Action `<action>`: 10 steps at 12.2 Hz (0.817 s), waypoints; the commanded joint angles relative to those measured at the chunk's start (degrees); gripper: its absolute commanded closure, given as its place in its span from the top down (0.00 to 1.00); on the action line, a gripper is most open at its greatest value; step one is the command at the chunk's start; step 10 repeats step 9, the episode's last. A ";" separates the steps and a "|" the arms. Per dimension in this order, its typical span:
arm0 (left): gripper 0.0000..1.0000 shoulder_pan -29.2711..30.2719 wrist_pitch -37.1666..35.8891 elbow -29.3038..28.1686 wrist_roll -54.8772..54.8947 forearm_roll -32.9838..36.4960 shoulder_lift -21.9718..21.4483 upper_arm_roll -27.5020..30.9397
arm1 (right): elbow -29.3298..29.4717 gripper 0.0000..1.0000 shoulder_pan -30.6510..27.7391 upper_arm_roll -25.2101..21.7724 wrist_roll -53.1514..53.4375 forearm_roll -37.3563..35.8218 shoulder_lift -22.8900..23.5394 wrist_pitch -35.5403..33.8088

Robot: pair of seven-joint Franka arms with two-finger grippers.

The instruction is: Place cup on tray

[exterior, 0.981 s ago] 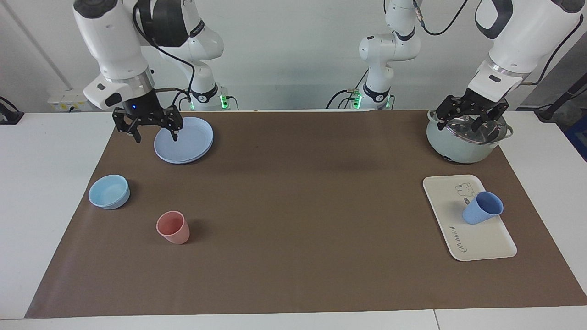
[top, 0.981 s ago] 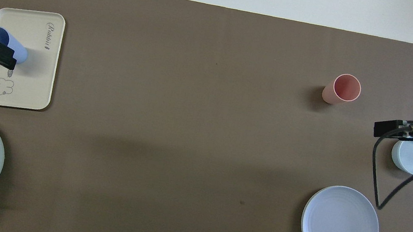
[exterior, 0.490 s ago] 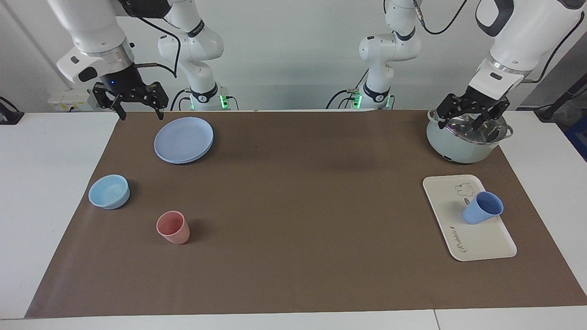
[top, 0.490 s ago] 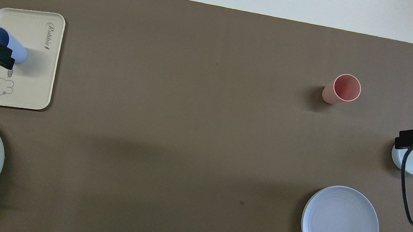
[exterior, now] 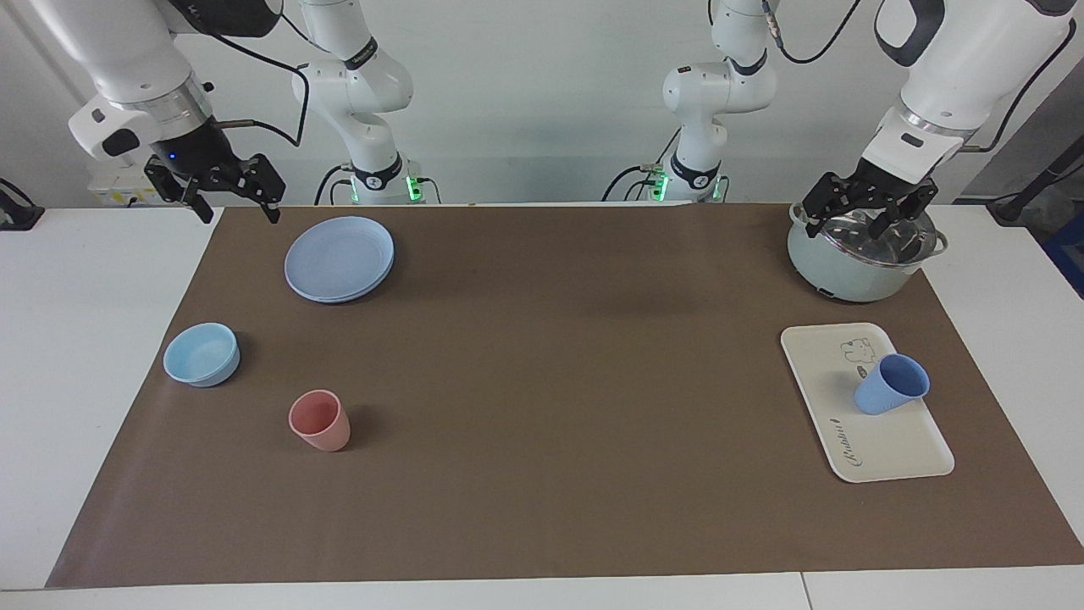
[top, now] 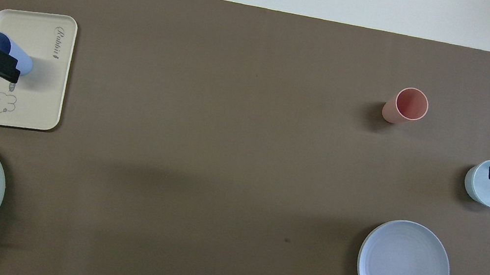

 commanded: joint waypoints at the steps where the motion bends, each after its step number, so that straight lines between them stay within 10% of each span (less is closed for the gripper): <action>1: 1.00 -0.82 -1.05 0.71 -0.87 1.08 -0.26 0.37 | 1.36 1.00 2.00 0.65 -0.31 -2.22 0.39 -0.92; 10: 1.00 -0.82 -0.78 0.71 -0.87 0.82 -0.26 0.46 | 2.33 1.00 2.20 -0.05 0.31 -1.43 -0.22 -1.71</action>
